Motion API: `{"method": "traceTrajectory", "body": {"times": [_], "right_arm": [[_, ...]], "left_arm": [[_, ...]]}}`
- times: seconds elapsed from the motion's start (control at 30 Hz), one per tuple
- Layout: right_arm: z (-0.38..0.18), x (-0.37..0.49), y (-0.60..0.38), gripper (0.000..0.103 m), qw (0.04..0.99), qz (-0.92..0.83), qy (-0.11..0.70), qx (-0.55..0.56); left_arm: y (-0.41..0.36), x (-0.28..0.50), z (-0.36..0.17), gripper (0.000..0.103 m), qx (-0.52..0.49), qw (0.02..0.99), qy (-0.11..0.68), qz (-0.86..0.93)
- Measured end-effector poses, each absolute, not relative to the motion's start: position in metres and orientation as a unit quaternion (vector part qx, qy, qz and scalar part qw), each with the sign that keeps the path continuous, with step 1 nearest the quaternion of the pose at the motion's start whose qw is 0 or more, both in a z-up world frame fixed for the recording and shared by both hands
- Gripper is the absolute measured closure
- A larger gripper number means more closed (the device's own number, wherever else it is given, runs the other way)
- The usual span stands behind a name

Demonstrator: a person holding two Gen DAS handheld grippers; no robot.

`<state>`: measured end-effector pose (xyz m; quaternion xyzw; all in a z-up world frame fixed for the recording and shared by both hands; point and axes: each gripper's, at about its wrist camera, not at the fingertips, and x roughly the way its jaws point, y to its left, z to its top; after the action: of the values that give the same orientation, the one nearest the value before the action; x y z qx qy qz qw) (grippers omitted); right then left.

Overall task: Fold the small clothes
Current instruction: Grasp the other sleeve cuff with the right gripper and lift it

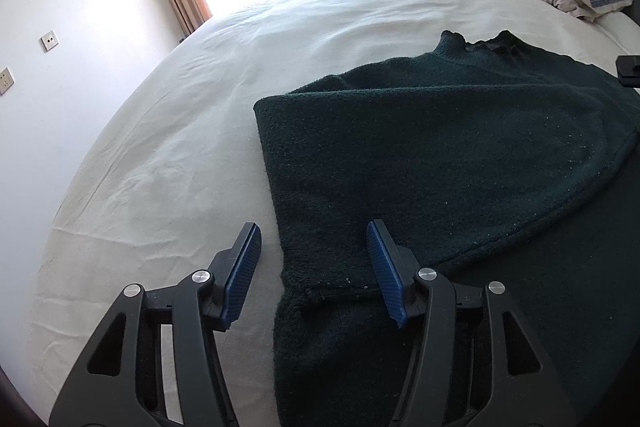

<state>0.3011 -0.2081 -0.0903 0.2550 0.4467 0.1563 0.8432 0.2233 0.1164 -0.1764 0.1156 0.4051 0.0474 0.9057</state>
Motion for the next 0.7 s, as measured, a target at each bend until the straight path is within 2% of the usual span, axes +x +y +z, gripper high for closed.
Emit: {"method": "traceTrajectory", "body": {"times": [0.07, 0.13, 0.17, 0.2, 0.23, 0.3, 0.33, 0.37, 0.43, 0.5, 0.57, 0.7], "right_arm": [[-0.108, 0.31, -0.195, 0.069, 0.826, 0.179, 0.469, 0.258], [-0.136, 0.317, -0.197, 0.063, 0.811, 0.159, 0.499, 0.261], [-0.145, 0.316, -0.207, 0.079, 0.81, 0.158, 0.492, 0.277], [-0.15, 0.314, -0.221, 0.087, 0.807, 0.16, 0.48, 0.305], [-0.155, 0.31, -0.241, 0.093, 0.8, 0.15, 0.472, 0.338], [-0.156, 0.295, -0.285, 0.093, 0.804, 0.106, 0.443, 0.381], [-0.153, 0.284, -0.309, 0.088, 0.814, 0.067, 0.431, 0.384], [-0.149, 0.272, -0.333, 0.074, 0.82, 0.028, 0.419, 0.388], [-0.139, 0.24, -0.385, 0.071, 0.817, 0.002, 0.372, 0.44], [-0.123, 0.194, -0.436, 0.057, 0.827, -0.039, 0.312, 0.466], [-0.114, 0.142, -0.485, 0.037, 0.824, -0.099, 0.268, 0.489], [-0.137, 0.055, -0.567, 0.036, 0.764, -0.194, 0.24, 0.567]], "left_arm": [[0.117, 0.223, -0.177, 0.049, 0.117, 0.906, 0.405, 0.048], [0.12, 0.224, -0.178, 0.049, 0.11, 0.906, 0.406, 0.044], [0.122, 0.225, -0.178, 0.048, 0.105, 0.906, 0.408, 0.042], [0.123, 0.225, -0.178, 0.048, 0.102, 0.906, 0.408, 0.04], [0.125, 0.225, -0.178, 0.048, 0.101, 0.907, 0.408, 0.04], [0.125, 0.225, -0.178, 0.048, 0.104, 0.907, 0.406, 0.041], [0.125, 0.224, -0.178, 0.048, 0.106, 0.907, 0.405, 0.042], [0.126, 0.225, -0.178, 0.048, 0.106, 0.907, 0.405, 0.042], [0.127, 0.225, -0.177, 0.048, 0.103, 0.907, 0.405, 0.041], [0.128, 0.225, -0.177, 0.048, 0.101, 0.908, 0.405, 0.04], [0.128, 0.225, -0.176, 0.048, 0.1, 0.908, 0.404, 0.04], [0.129, 0.225, -0.176, 0.047, 0.099, 0.909, 0.403, 0.042]]}}
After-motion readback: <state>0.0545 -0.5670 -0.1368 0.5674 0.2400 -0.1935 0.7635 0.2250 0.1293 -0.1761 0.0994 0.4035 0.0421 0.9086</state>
